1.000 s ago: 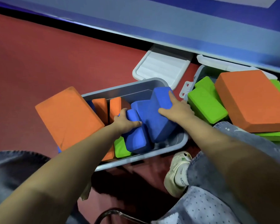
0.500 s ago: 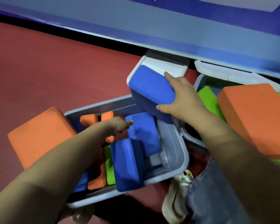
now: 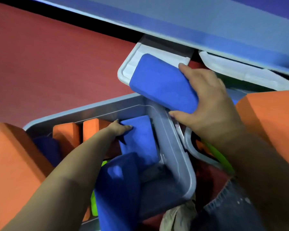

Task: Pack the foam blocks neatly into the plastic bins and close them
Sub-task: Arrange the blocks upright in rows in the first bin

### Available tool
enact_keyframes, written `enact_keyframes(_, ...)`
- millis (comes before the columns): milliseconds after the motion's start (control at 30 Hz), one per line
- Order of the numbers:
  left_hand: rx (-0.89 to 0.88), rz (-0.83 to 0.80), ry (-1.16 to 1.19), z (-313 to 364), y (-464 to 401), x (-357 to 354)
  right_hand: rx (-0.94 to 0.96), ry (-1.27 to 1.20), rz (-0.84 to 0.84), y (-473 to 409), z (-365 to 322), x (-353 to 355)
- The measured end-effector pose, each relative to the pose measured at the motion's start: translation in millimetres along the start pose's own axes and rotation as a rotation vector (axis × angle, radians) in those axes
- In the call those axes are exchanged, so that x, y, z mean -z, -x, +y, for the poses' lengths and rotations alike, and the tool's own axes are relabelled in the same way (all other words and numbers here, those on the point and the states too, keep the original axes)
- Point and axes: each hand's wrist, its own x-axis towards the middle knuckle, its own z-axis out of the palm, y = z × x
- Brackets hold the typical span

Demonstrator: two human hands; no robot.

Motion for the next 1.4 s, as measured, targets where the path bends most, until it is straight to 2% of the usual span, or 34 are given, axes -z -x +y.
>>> enact_keyframes(167, -0.033, -0.004, 0.023, 4.7, -2.9, -6.9, -0.005, 0.010, -0.001, -3.3, -2.1, -0.5)
enact_keyframes(300, -0.094, 0.017, -0.055, 4.5, -2.1, -7.5, 0.026, 0.041, -0.012, -1.9, -6.4, -5.1)
enact_keyframes(567, -0.128, 0.018, 0.030, 6.0, 12.8, 3.9, 0.024, 0.025, -0.005, -2.3, -3.7, -2.9)
enact_keyframes(700, -0.151, -0.034, -0.213, 21.7, 32.5, 12.3, 0.019, 0.025, -0.004, -0.5, -5.4, -3.5)
enact_keyframes(767, -0.151, 0.006, -0.259, 30.6, 48.7, 13.3, 0.015, 0.030, -0.009, -0.5, -7.2, -2.3)
enact_keyframes(900, -0.095, 0.157, -0.267, 32.5, 82.7, 2.4, 0.001, 0.043, -0.010, 0.5, -13.3, 1.7)
enact_keyframes(1000, 0.003, 0.257, -0.165, 25.8, 101.4, -3.1, 0.000, 0.036, -0.003, 3.6, -16.0, 4.4)
enact_keyframes(1100, 0.124, 0.262, -0.067, 13.7, 109.7, -4.0, 0.011, 0.021, 0.012, 7.3, -17.9, 8.6)
enact_keyframes(1233, 0.221, 0.292, -0.056, 3.7, 108.0, -3.1, 0.000, 0.002, 0.010, 8.9, -20.3, 15.4)
enact_keyframes(1400, 0.227, 0.247, -0.012, 12.9, 103.9, -14.9, -0.008, -0.016, 0.020, 8.5, -18.1, 16.4)
